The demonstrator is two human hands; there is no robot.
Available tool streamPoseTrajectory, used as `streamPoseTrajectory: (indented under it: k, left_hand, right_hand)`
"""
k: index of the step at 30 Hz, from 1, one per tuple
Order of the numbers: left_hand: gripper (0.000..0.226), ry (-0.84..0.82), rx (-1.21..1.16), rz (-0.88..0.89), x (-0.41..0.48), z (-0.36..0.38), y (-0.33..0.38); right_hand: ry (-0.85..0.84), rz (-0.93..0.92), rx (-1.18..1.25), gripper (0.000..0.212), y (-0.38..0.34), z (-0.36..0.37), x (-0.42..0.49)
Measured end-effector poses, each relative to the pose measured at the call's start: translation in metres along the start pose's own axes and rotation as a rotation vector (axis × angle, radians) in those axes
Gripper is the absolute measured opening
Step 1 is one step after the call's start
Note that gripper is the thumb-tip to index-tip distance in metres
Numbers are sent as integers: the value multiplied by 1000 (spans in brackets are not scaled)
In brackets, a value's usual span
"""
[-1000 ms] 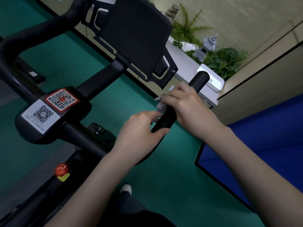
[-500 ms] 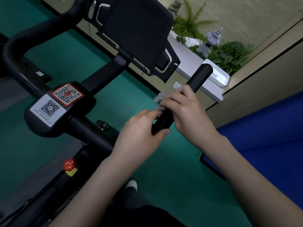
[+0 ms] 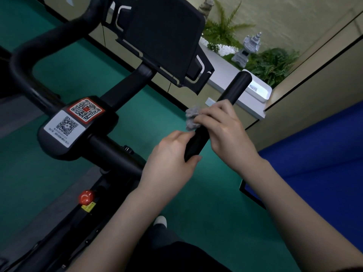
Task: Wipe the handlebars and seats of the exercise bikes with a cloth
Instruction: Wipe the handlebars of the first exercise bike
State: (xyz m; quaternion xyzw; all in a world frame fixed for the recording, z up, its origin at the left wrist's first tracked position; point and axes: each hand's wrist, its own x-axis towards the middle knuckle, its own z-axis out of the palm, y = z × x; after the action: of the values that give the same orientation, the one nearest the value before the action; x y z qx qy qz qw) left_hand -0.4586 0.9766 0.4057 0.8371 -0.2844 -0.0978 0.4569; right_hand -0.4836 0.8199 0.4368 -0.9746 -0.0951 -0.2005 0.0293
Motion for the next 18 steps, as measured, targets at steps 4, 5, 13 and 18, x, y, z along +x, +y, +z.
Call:
streamPoseTrajectory:
  k: [4,5,13,18]
  left_hand:
    - [47,-5,8,3,0,0,0]
    - [46,-8,7,4,0,-1,0]
    - [43,-68,15,-15,4,-7,4]
    - [50,-70,92,44,13,-13,6]
  right_hand:
    - [75,75,-38,14,6,0,2]
    - [69,58,-28,14,2,3,-1]
    - [262,299,-57,18,9,-11,-5]
    - [448,503,25,21,5,-25,-27]
